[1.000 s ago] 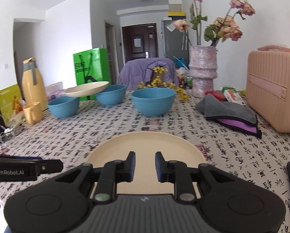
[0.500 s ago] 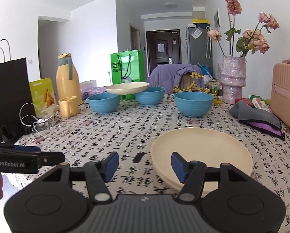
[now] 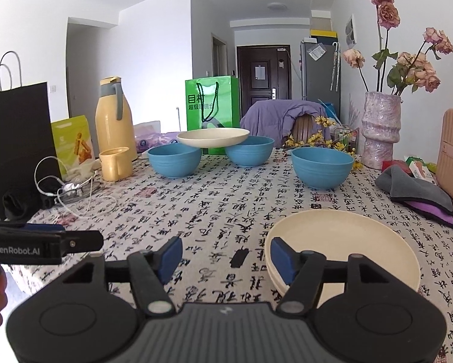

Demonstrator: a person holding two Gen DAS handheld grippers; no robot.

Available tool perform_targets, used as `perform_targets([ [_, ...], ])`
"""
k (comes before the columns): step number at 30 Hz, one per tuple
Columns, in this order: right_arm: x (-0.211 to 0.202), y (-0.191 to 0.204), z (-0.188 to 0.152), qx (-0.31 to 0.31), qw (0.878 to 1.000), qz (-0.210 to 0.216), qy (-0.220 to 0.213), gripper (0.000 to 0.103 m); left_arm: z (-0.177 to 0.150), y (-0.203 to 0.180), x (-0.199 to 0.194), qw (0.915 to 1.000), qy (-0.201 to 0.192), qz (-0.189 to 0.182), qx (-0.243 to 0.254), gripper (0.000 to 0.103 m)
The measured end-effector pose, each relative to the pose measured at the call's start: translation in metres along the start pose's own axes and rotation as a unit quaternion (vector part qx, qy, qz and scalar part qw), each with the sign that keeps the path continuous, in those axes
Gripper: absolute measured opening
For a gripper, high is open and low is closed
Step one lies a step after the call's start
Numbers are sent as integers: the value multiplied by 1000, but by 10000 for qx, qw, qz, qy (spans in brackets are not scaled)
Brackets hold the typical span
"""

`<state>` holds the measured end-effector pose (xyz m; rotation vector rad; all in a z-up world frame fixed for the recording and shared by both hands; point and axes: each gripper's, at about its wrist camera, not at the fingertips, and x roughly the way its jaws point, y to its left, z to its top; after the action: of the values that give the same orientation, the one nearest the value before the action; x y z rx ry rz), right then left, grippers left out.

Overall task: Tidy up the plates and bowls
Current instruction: 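Reach both grippers toward the cream plate resting on a blue bowl, then close the right gripper on a cream plate rim while the left gripper grasps a plate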

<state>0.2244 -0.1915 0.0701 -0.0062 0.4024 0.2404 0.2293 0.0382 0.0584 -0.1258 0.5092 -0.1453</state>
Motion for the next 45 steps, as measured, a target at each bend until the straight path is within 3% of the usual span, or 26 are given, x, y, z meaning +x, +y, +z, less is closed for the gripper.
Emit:
perform_targets([
  [6, 28, -7, 24, 253, 9997, 5, 22, 64, 27, 11, 24, 9999, -106, 16, 61, 82],
  [18, 113, -26, 103, 515, 9987, 44, -34, 64, 121, 44, 97, 9996, -157, -186, 131, 82],
  [26, 196, -50, 162, 1036, 9940, 308, 195, 64, 192, 79, 165, 9998, -136, -107, 39, 82],
  [32, 269, -59, 198, 1470, 9877, 382, 363, 65, 232, 109, 232, 9990, 11, -431, -132, 81],
  [38, 340, -41, 211, 1176, 9925, 138, 314, 56, 249, 126, 305, 9991, 311, -107, -276, 59],
  [45, 397, -41, 211, 1029, 9935, -346, 342, 45, 256, 138, 367, 9968, 575, -44, -545, 39],
])
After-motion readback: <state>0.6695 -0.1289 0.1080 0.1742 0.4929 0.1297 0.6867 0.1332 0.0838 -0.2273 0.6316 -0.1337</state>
